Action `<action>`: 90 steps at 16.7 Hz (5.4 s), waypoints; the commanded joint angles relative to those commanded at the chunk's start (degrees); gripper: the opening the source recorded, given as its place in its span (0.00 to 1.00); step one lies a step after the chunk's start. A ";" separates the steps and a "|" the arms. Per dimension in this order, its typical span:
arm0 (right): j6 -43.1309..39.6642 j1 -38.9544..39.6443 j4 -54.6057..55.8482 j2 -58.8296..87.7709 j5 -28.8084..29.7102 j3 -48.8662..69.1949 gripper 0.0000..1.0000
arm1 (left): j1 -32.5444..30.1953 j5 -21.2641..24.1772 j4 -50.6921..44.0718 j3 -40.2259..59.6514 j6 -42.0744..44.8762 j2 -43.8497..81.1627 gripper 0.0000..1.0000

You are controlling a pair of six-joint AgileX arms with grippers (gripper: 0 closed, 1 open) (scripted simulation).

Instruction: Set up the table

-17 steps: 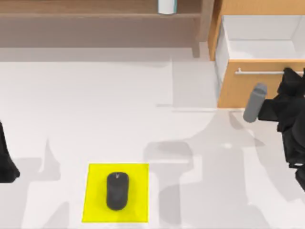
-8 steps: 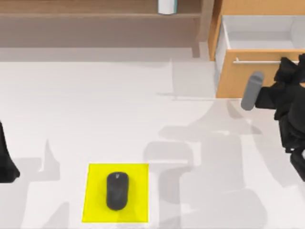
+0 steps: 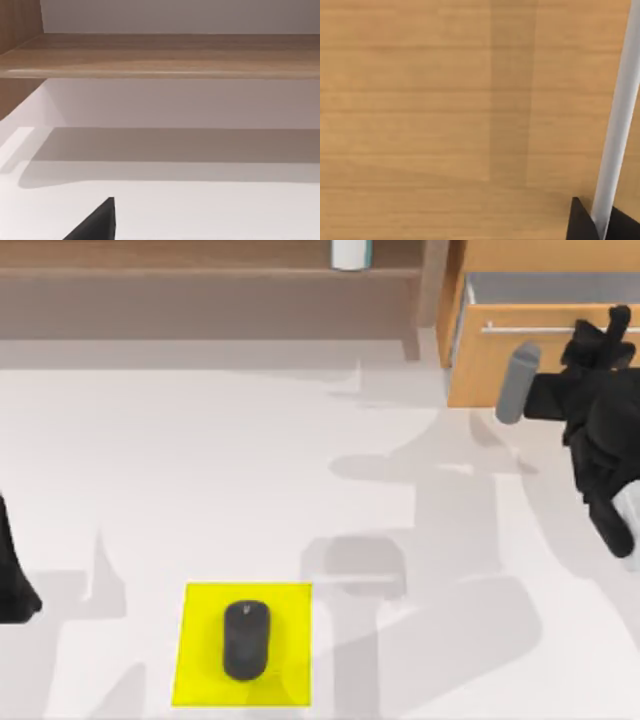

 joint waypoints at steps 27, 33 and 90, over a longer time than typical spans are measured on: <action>0.05 -2.24 -9.39 7.31 -2.20 16.61 0.68 | 0.00 0.00 0.00 0.00 0.00 0.00 1.00; 0.05 -2.24 -9.39 7.31 -2.20 16.61 1.00 | 0.00 0.00 0.00 0.00 0.00 0.00 1.00; 88.47 23.98 -38.92 3.45 17.93 43.58 1.00 | 0.00 0.00 0.00 0.00 0.00 0.00 1.00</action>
